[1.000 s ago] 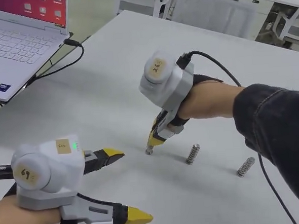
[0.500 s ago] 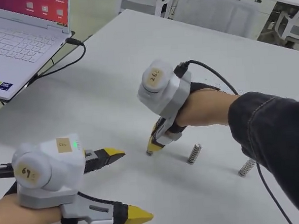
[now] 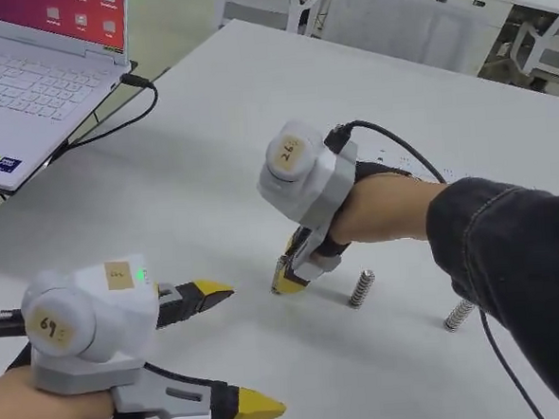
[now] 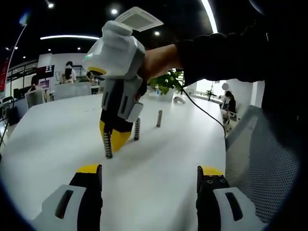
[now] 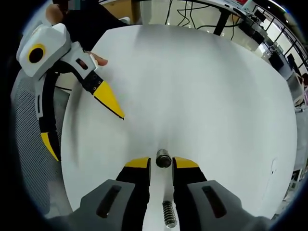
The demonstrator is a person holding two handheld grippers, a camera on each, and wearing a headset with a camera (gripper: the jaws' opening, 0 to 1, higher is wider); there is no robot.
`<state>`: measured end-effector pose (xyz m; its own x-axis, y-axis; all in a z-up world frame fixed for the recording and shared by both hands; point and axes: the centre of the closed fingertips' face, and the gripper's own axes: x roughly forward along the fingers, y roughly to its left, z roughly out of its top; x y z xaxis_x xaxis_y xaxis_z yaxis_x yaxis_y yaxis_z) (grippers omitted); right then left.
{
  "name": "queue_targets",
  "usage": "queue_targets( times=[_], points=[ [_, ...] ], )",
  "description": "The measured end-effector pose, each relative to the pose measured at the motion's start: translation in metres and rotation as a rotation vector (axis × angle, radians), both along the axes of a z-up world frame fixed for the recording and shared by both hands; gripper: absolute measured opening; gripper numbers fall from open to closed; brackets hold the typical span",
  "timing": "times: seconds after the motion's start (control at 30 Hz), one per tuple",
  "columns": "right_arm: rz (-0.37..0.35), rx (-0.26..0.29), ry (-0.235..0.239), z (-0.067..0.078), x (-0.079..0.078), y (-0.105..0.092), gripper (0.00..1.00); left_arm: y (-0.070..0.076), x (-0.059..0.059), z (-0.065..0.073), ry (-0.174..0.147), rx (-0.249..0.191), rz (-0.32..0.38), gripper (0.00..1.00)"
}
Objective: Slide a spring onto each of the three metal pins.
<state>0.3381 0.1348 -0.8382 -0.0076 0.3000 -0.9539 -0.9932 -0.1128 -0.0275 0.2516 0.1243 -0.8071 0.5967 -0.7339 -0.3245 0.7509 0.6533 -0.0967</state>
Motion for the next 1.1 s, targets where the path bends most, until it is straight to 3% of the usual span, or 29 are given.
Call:
queue_targets(
  times=[1.1],
  points=[
    [-0.070, 0.071, -0.008, 0.010, -0.016, -0.029, 0.19, -0.004, 0.001, 0.001, 0.001, 0.027, -0.024, 0.78]
  ],
)
